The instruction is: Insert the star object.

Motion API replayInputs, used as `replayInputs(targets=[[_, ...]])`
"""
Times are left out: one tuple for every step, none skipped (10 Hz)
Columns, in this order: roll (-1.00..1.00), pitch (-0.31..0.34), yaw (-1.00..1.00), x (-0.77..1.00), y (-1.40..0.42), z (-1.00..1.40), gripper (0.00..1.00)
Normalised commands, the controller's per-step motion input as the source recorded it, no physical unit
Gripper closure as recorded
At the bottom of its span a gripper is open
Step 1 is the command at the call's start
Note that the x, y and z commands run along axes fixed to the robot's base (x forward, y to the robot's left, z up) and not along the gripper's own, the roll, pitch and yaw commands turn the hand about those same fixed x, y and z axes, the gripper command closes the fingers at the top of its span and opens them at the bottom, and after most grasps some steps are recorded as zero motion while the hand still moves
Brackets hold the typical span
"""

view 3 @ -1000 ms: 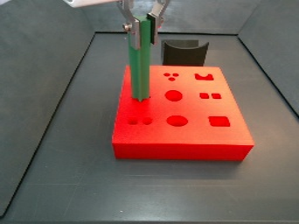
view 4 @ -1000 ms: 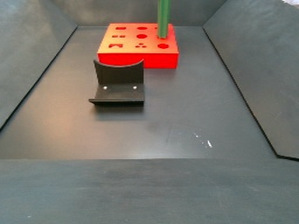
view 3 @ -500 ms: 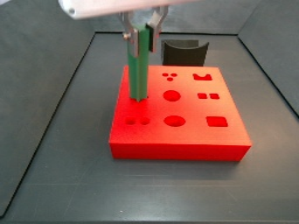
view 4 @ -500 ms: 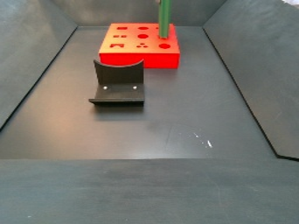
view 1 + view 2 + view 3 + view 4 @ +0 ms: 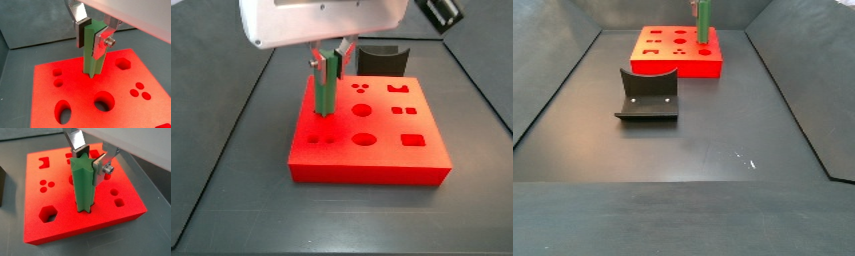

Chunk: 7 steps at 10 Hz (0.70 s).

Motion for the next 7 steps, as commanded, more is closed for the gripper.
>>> replayInputs(targets=[[0.0, 0.0, -0.07, -0.07, 0.0, -1.0, 1.0], [0.0, 0.0, -0.08, -0.07, 0.0, -1.0, 1.0], [0.0, 0.0, -0.06, -0.08, 0.0, -1.0, 1.0], [0.0, 0.0, 0.02, 0.0, 0.09, 0.0, 1.0], [0.05, 0.0, 0.0, 0.0, 0.0, 0.0, 1.0], [0.02, 0.0, 0.0, 0.0, 0.0, 0.0, 1.0], [0.0, 0.0, 0.0, 0.0, 0.0, 0.0, 1.0]])
